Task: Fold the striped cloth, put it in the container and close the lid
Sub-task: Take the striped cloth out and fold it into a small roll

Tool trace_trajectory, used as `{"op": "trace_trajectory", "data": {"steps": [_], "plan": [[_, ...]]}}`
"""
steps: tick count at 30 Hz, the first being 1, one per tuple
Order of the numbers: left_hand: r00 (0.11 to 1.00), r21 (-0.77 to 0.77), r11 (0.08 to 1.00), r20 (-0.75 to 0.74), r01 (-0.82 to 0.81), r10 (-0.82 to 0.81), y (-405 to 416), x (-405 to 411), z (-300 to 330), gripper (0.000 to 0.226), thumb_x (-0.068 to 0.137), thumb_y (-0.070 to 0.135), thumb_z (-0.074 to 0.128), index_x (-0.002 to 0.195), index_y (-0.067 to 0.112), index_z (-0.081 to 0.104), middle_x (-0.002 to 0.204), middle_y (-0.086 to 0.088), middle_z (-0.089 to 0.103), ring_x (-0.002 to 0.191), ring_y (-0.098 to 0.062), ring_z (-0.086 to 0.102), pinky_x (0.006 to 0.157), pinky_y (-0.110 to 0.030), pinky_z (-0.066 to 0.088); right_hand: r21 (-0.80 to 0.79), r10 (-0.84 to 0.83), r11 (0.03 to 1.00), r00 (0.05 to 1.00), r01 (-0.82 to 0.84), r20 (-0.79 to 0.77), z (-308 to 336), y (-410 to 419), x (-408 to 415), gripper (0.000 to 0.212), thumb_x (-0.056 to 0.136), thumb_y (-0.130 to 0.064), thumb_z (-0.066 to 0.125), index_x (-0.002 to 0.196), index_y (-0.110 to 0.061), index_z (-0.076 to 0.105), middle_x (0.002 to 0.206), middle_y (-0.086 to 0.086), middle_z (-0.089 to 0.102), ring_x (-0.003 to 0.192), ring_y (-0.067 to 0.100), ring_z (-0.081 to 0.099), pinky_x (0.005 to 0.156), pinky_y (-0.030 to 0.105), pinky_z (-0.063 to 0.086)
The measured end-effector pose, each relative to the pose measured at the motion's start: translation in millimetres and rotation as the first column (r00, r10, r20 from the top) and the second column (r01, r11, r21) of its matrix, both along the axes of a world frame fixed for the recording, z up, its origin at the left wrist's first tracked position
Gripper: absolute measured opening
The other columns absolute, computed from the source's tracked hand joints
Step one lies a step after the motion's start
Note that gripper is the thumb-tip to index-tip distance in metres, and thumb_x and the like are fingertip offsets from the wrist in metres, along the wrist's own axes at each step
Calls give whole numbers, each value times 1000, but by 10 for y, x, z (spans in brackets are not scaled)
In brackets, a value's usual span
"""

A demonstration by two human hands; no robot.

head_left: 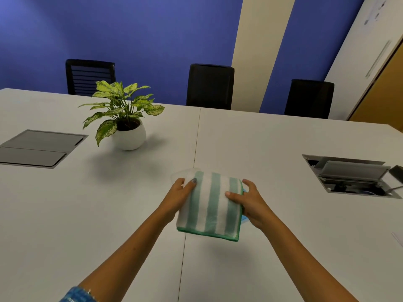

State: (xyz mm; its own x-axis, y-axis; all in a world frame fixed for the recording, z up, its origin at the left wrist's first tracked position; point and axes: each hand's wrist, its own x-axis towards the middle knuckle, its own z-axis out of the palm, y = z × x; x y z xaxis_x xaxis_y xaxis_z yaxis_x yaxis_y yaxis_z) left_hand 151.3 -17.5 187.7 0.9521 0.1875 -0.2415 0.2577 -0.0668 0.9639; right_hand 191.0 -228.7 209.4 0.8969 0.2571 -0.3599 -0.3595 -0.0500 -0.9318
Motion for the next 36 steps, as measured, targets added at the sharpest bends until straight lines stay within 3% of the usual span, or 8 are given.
{"op": "trace_trajectory", "data": {"steps": [3, 9, 13, 20, 26, 30, 33, 36], "plan": [[1000, 46, 999, 2, -18, 18, -25, -33, -72, 45, 90, 45, 51, 125, 22, 35, 118, -1, 51, 102, -22, 56, 79, -33, 53, -62, -24, 998, 998, 27, 60, -108, -45, -64, 81, 80, -16, 72, 139, -34, 21, 117, 9, 56, 101, 27, 60, 80, 42, 55], [999, -29, 999, 25, 42, -41, 6, -129, -232, 42, 89, 34, 58, 124, 35, 36, 114, 2, 55, 98, -18, 59, 75, -33, 57, -82, 22, 997, 994, -14, 105, -321, -91, -165, 29, 80, -15, 71, 106, -27, 64, 123, 7, 58, 102, 25, 60, 73, 34, 55], [971, -11, 971, -2, 239, -239, 82, -199, -317, 31, 85, 23, 65, 112, 34, 56, 122, 0, 51, 107, -24, 54, 82, -33, 56, -181, 176, 971, 979, -156, 100, -418, -152, -241, 59, 72, -8, 77, 120, -34, 56, 122, -7, 50, 108, 17, 52, 88, 34, 52], [920, 442, 813, -88, 379, -382, 35, -233, -359, 63, 77, 12, 71, 129, 32, 40, 137, 1, 40, 117, -18, 43, 96, -37, 47, -629, 406, 759, 877, -167, 256, -526, -93, -310, 81, 74, -7, 73, 142, -28, 33, 129, 4, 37, 114, 20, 40, 95, 31, 43], [929, 707, 639, -72, 304, -363, 2, -207, -387, 65, 77, 22, 73, 132, 24, 39, 133, -4, 50, 118, -23, 49, 99, -37, 43, -783, 488, 618, 815, -70, 312, -569, -75, -327, 67, 76, -15, 72, 135, -20, 40, 125, 7, 40, 115, 24, 44, 96, 34, 45], [928, 786, 552, -74, 280, -364, 8, -181, -373, 42, 78, 34, 70, 114, 21, 55, 115, -5, 62, 101, -20, 57, 87, -32, 49, -815, 505, 580, 783, 4, 363, -507, -97, -291, 37, 74, -19, 69, 110, -19, 60, 103, 5, 47, 99, 24, 50, 75, 30, 46], [918, 684, 633, -145, 363, -370, 123, -136, -306, 47, 64, 53, 66, 102, 26, 59, 107, -6, 52, 100, -23, 51, 86, -36, 50, -811, 487, 584, 810, -25, 326, -417, -143, -223, 27, 70, -26, 70, 95, -20, 64, 99, 2, 41, 98, 20, 38, 76, 31, 42], [893, 165, 877, -79, 451, -444, 206, -174, -173, 43, 65, 45, 68, 102, 24, 59, 106, -4, 60, 101, -23, 59, 81, -32, 54, -569, 389, 799, 889, -195, 241, -314, -211, -165, 31, 56, -34, 71, 77, -14, 58, 85, 2, 50, 80, 16, 46, 66, 30, 40]]}}
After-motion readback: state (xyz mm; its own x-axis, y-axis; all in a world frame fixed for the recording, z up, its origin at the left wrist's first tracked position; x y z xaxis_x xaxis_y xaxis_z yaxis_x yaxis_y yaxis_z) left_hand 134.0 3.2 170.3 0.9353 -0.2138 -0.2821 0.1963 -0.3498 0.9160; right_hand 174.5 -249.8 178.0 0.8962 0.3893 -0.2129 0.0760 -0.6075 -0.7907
